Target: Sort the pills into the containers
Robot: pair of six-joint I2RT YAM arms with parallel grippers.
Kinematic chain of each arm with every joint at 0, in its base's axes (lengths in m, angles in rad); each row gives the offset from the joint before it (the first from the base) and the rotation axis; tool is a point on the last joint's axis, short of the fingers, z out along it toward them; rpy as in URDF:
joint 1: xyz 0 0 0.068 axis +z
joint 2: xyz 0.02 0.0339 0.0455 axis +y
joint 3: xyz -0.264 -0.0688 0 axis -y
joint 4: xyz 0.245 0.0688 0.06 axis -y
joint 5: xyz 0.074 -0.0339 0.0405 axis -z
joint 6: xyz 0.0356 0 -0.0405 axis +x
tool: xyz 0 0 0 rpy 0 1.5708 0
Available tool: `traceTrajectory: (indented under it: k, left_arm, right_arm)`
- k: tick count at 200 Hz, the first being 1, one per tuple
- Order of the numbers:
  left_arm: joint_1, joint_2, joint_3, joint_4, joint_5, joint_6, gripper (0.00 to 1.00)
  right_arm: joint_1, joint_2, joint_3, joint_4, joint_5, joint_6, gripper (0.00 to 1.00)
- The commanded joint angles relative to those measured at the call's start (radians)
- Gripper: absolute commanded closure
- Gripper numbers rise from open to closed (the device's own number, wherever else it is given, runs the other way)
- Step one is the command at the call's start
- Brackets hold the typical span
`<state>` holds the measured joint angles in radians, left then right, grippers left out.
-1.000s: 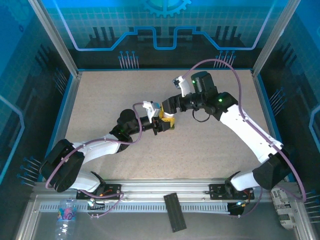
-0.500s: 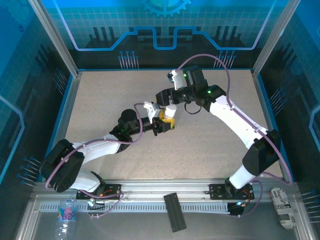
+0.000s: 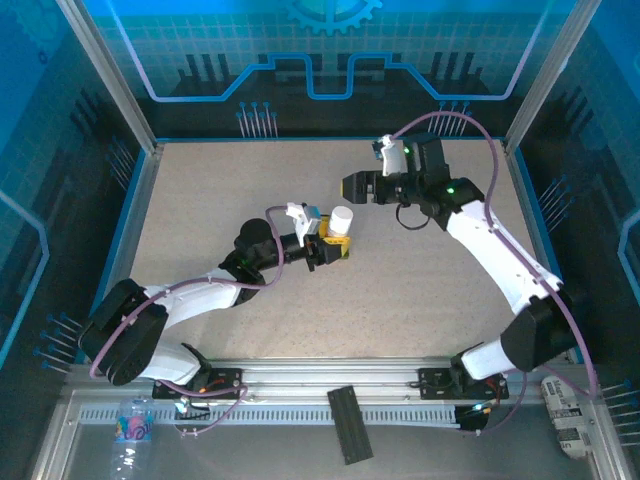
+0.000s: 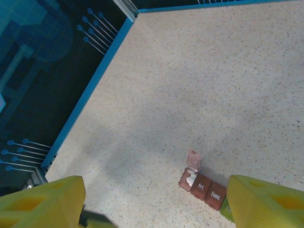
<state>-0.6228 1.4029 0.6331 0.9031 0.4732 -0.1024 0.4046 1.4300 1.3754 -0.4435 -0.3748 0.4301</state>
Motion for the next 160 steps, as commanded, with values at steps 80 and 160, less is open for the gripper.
traceTrajectory:
  k: [80, 160]
  left_arm:
    - [-0.006, 0.015, 0.043, 0.057, 0.023, 0.011, 1.00]
    - [-0.008, 0.013, 0.056, 0.042, 0.028, 0.012, 1.00]
  right_arm:
    - [0.076, -0.299, -0.139, -0.109, 0.033, -0.114, 0.18]
    - [0.174, -0.244, -0.119, -0.118, 0.106, -0.131, 0.18]
